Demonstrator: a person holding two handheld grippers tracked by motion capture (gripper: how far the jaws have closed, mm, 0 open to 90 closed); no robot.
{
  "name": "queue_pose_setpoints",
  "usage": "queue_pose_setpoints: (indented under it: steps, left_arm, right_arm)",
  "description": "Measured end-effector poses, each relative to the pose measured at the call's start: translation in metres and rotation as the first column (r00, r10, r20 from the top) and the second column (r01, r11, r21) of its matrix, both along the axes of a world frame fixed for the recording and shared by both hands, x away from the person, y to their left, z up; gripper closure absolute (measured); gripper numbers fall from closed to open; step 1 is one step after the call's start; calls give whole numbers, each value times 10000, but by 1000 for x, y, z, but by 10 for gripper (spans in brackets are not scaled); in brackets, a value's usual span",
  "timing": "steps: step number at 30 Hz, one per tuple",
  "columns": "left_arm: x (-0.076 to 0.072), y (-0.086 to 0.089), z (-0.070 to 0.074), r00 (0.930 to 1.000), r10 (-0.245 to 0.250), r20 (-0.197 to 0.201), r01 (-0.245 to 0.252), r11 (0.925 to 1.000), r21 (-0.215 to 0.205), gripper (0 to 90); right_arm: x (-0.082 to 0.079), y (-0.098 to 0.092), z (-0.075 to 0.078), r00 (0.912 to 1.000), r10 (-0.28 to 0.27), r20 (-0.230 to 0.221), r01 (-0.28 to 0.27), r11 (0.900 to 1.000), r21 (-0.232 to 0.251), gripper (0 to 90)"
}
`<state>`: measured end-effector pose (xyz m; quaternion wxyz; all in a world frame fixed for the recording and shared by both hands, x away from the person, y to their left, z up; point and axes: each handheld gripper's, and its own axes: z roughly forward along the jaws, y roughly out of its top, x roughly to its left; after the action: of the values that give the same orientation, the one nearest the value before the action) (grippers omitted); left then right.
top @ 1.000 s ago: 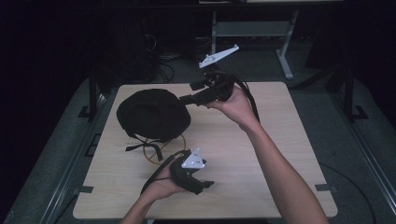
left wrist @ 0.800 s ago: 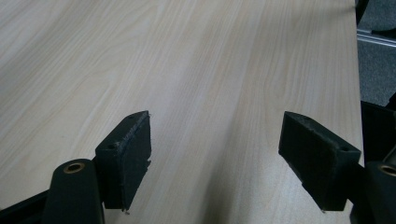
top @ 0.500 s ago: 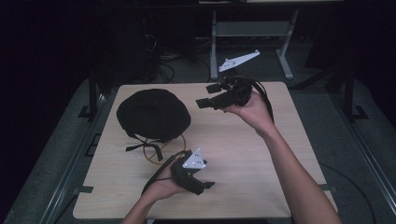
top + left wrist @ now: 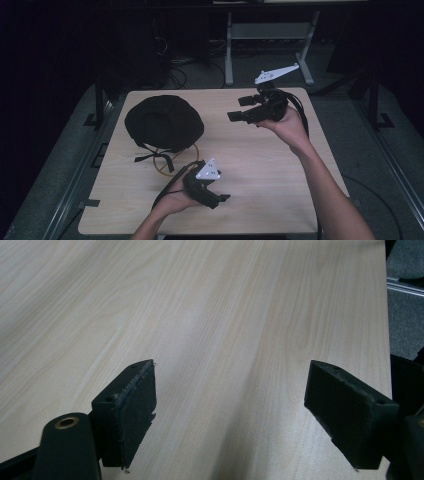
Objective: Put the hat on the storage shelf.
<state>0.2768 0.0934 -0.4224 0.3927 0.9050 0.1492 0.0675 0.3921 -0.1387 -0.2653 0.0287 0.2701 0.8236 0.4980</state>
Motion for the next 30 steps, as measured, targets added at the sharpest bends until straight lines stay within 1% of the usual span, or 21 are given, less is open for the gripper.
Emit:
queue_pose_setpoints:
  steps: [3, 5, 8, 10, 15, 16, 21, 24, 25, 30]
  left_arm:
    - [0, 0, 0, 10000, 6, 20, -6, 10000, 23, 202]
    - [0, 0, 0, 10000, 0, 52, 0, 10000, 33, 201]
    - [0, -1, 0, 10000, 45, 17, -45, 10000, -50, 199]
    - [0, 0, 0, 10000, 22, 31, -22, 10000, 3, 198]
    - [0, -1, 0, 10000, 88, -25, -88, 9999, -63, 196]
    - [0, -1, 0, 10000, 77, 0, -77, 10000, -34, 196]
    - [0, -1, -1, 10000, 81, 0, -81, 10000, 12, 196]
    - [0, -1, -1, 9999, 103, -18, -103, 9999, -25, 196]
    - [0, -1, -1, 10000, 82, 38, -82, 10000, -1, 196]
    - [-1, -2, -1, 9999, 109, -25, -109, 9999, -18, 195]
  right_arm:
    - [-2, -5, -2, 10000, -74, -19, 75, 10000, 58, 212]
    - [-3, -12, -6, 9999, -106, -30, 106, 9999, 32, 210]
    - [-6, -19, -10, 9997, -223, -85, 223, 9997, 66, 209]
    - [-8, -23, -13, 9995, -288, -90, 288, 9996, 49, 208]
    - [-12, -36, -19, 9988, -445, -200, 447, 9989, 107, 203]
    - [-13, -39, -20, 9988, -455, -159, 456, 9989, 114, 202]
    - [-18, -50, -28, 9979, -590, -285, 592, 9982, 48, 194]
    - [-22, -57, -32, 9972, -669, -328, 673, 9977, 88, 193]
    - [-23, -60, -34, 9968, -719, -350, 723, 9973, 105, 192]
    - [-30, -72, -43, 9951, -897, -413, 903, 9958, 122, 191]
